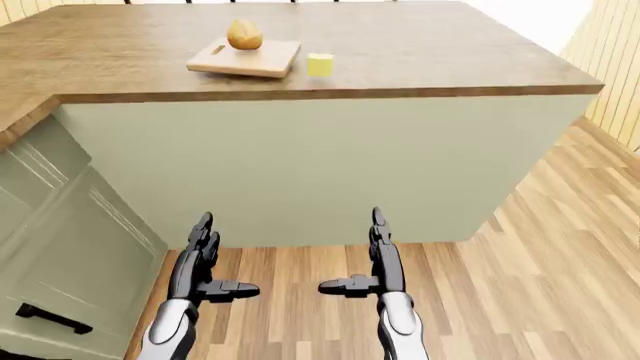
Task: Pick up the wedge of cheese and place it on the slice of bread to prepare a simple cheese on bread dish.
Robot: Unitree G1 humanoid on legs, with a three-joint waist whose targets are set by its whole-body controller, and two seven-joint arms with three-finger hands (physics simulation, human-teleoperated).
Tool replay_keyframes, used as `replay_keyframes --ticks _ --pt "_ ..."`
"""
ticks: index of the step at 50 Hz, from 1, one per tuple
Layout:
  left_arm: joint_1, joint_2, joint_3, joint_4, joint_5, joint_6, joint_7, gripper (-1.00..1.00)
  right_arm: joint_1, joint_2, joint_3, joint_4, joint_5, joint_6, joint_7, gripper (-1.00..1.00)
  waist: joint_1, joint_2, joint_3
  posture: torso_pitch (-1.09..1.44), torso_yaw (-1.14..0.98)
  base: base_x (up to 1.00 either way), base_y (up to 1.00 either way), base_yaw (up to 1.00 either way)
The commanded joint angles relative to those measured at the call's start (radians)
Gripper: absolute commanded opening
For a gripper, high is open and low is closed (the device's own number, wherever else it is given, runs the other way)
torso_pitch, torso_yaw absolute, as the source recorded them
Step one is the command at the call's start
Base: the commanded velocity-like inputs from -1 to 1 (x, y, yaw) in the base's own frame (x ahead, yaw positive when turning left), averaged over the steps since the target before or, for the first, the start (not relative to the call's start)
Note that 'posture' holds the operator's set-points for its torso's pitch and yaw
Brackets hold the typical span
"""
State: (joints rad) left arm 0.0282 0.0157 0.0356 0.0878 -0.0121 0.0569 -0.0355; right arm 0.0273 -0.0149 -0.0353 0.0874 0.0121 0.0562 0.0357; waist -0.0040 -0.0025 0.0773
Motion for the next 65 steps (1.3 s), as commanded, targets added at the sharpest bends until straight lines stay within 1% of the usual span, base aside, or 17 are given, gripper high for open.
replay_keyframes --ticks 1,3,5,7,19,20,23,25,28,34,35,36,37,50,61,63,65 --pt "-0.024 0.003 0.018 -0.158 -0.013 -0.001 0.024 1.0 0.018 -0.007 0.024 -0.222 -0.024 0.032 0.004 1.0 -0.002 -0.008 -0.001 0.0 0.0 0.0 0.0 0.0" --pt "-0.019 0.001 0.014 -0.171 -0.006 0.004 0.032 1.0 0.04 -0.004 0.023 -0.267 -0.026 0.036 0.016 1.0 0.007 -0.003 -0.064 0.0 0.0 0.0 0.0 0.0" --pt "-0.014 -0.004 0.003 -0.175 0.003 0.001 0.039 1.0 0.052 -0.001 0.023 -0.286 -0.022 0.035 0.026 1.0 0.005 -0.008 -0.022 0.0 0.0 0.0 0.0 0.0" --pt "-0.009 -0.005 -0.004 -0.179 0.007 0.0 0.04 1.0 0.055 0.001 0.021 -0.287 -0.033 0.029 0.022 1.0 0.005 -0.008 -0.067 0.0 0.0 0.0 0.0 0.0" --pt "0.001 -0.001 0.004 -0.205 0.003 0.017 0.035 1.0 0.085 0.005 0.038 -0.311 -0.053 -0.005 0.036 1.0 0.006 -0.002 -0.083 0.0 0.0 0.0 0.0 0.0" --pt "-0.003 -0.002 0.005 -0.194 0.003 0.011 0.035 1.0 0.084 0.004 0.038 -0.306 -0.056 -0.01 0.034 1.0 0.005 0.004 -0.1 0.0 0.0 0.0 0.13 0.0" --pt "-0.001 -0.002 0.005 -0.201 0.002 0.017 0.035 1.0 0.081 0.005 0.039 -0.3 -0.057 -0.014 0.035 1.0 0.0 -0.01 -0.074 0.0 0.0 0.0 0.33 0.0" --pt "0.002 -0.002 0.006 -0.212 0.002 0.021 0.036 1.0 0.083 0.006 0.039 -0.301 -0.056 -0.014 0.036 1.0 -0.005 -0.042 -0.074 0.0 0.0 0.0 0.62 0.0" --pt "0.005 -0.003 0.004 -0.214 0.003 0.019 0.037 1.0 0.083 0.006 0.042 -0.292 -0.061 -0.021 0.033 1.0 -0.009 -0.043 -0.07 0.0 0.0 0.0 0.65 0.0" --pt "0.005 -0.003 0.006 -0.204 0.002 0.009 0.037 1.0 0.076 0.008 0.043 -0.292 -0.067 -0.015 0.026 1.0 -0.014 0.034 -0.054 0.0 0.0 0.0 0.66 0.0" --pt "0.008 -0.003 0.006 -0.206 0.002 0.005 0.037 1.0 0.082 0.008 0.046 -0.293 -0.073 -0.017 0.021 1.0 -0.013 0.065 -0.06 0.0 0.0 0.0 0.12 0.0" --pt "0.009 -0.004 0.006 -0.207 0.001 0.002 0.037 1.0 0.084 0.008 0.046 -0.292 -0.073 -0.02 0.021 1.0 -0.004 0.155 -0.074 0.0 0.0 0.0 0.0 0.0" --pt "0.009 -0.005 0.004 -0.206 0.002 0.001 0.038 1.0 0.084 0.008 0.045 -0.286 -0.07 -0.024 0.022 1.0 -0.001 0.1 -0.048 0.0 0.0 0.0 0.0 0.0" --pt "-0.023 0.0 0.008 -0.172 0.007 -0.003 0.048 1.0 0.069 0.002 0.024 -0.265 -0.044 -0.03 0.031 1.0 0.011 0.039 -0.072 0.0 0.0 0.0 0.0 0.0" --pt "-0.328 0.055 0.045 -0.331 0.027 0.35 0.063 1.0 -0.157 -0.089 -0.1 -0.318 -0.005 0.227 0.093 1.0 0.027 0.006 -0.072 0.0 0.0 0.0 0.0 0.0" --pt "-0.404 0.077 0.059 -0.296 0.012 0.389 0.059 1.0 -0.222 -0.116 -0.124 -0.32 0.006 0.291 0.1 1.0 0.029 -0.014 -0.071 0.0 0.0 0.0 0.0 0.0" --pt "-0.446 0.092 0.059 -0.255 0.013 0.396 0.056 1.0 -0.263 -0.137 -0.122 -0.316 -0.012 0.334 0.102 1.0 0.033 -0.06 -0.078 0.0 0.0 0.0 0.0 0.0"
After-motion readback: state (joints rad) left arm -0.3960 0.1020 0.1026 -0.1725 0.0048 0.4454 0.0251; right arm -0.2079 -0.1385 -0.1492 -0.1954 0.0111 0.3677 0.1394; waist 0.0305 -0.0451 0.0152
